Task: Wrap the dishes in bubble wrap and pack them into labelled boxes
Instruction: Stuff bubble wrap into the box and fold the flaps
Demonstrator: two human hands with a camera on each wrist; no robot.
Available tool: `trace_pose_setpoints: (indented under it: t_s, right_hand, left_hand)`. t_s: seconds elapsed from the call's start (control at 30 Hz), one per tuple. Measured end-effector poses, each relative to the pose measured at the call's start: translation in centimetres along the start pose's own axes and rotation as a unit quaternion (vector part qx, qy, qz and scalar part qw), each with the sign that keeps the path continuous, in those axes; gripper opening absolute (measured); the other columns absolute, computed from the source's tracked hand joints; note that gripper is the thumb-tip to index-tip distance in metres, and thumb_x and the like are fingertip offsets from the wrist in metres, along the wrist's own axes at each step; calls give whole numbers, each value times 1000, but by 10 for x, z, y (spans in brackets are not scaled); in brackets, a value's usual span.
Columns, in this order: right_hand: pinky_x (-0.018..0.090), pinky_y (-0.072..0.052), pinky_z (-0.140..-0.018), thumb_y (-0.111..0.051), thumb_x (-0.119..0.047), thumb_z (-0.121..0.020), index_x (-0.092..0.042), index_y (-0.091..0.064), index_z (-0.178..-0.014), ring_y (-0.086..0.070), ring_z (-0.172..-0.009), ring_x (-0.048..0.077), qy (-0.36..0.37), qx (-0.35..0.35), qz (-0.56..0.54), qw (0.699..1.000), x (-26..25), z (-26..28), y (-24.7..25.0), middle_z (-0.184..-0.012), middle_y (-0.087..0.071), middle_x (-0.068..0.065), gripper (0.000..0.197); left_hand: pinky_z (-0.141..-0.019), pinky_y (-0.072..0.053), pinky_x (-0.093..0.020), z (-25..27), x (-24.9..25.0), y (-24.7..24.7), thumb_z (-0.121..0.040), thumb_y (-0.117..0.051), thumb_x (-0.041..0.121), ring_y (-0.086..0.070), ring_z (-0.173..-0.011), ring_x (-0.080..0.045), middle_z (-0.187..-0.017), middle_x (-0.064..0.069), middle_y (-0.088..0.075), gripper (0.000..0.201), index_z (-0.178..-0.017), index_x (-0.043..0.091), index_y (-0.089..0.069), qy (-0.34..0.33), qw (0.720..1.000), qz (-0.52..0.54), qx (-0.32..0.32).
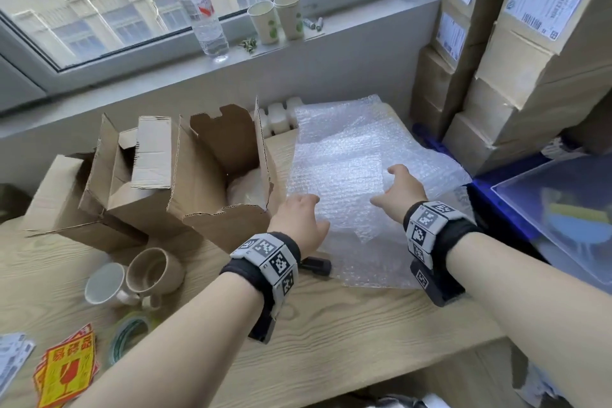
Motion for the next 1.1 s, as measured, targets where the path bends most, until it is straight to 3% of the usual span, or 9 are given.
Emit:
trace_pose_setpoints:
  t_s: [0.13,0.2,0.33,0.5,0.6,0.73,0.87,0.97,1.1]
  right_hand:
    - [27,-43,-70,-55,-1,-85,-11,-47,-128,-54,-85,19,12,18,-74,997,-10,2,-3,-98,-54,4,45]
    - [25,-45,-67,-54,0,-83,-14,-63,-101,-58,-80,20,47,20,-97,994,-15,7,1,-94,-60,5,25]
    - [21,-40,-52,-55,5,-78,-14,-61,-62,-54,-58,12,67,34,-130,989,-18,23,20,-67,-60,2,25]
    - [21,-39,-60,-52,6,-78,-8,-60,-61,-53,-60,13,20,-26,-126,992,2,27,30,-62,-58,8,24]
    - [21,-40,-58,-59,-9,-83,-11,-60,-86,-60,-67,13,-1,-76,-77,994,15,26,22,-82,-63,7,4]
    - [32,-49,-79,-70,-24,-80,-16,-46,-126,-64,-85,21,11,-32,-42,999,21,14,15,-93,-60,4,52]
    - [31,-49,-83,-76,-26,-76,-12,-58,-111,-60,-89,21,14,-41,15,999,11,11,4,-95,-57,3,42]
    - [25,-47,-71,-70,-18,-82,-12,-67,-87,-60,-79,16,51,-35,-11,998,5,14,-1,-78,-63,-1,9]
    - [19,-44,-63,-64,-6,-86,-13,-58,-83,-61,-71,6,61,-81,-168,980,0,20,5,-79,-67,-1,10]
  left_hand:
    - [-109,-28,-35,-7,-2,-1,-94,-53,36,-33,-135,-25,-148,-11,-32,62,-146,14,-29,18,998,40,-35]
    - [-110,-30,-37,-11,-3,1,-93,-54,39,-32,-136,-27,-149,-13,-31,68,-147,12,-25,34,996,76,-27]
    - [-105,-34,-37,-20,-6,6,-95,-48,45,-36,-135,-30,-151,-16,-29,72,-148,7,-17,76,983,165,-6]
    - [-109,-33,-40,-28,-14,-1,-95,-48,43,-35,-135,-32,-150,-16,-31,72,-148,6,-17,142,955,262,-16]
    - [-107,-36,-40,-29,-18,-14,-94,-54,36,-37,-132,-32,-149,-17,-29,74,-149,6,-14,178,927,326,-44]
    - [-79,-41,-24,-26,-24,-23,-97,-51,29,-42,-108,-21,-129,-5,-39,67,-147,1,-17,183,924,329,-68]
    - [-64,-39,-17,-21,-31,-33,-97,-51,26,-47,-83,-13,-108,-3,-51,65,-147,1,-19,186,924,324,-81]
    - [-103,-40,-33,-20,-40,-39,-95,-55,30,-43,-127,-26,-143,-14,-38,73,-149,3,-15,217,917,326,-82]
    - [-108,-36,-39,-18,-48,-39,-90,-61,30,-38,-133,-30,-150,-15,-31,78,-149,5,-17,223,907,354,-51]
Point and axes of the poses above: each hand's wrist, its own z-axis away from the middle knuckle, its own y-axis out of the back of the hand, x = y × z, the point moved 2 cm from there along -z, towards the middle knuckle
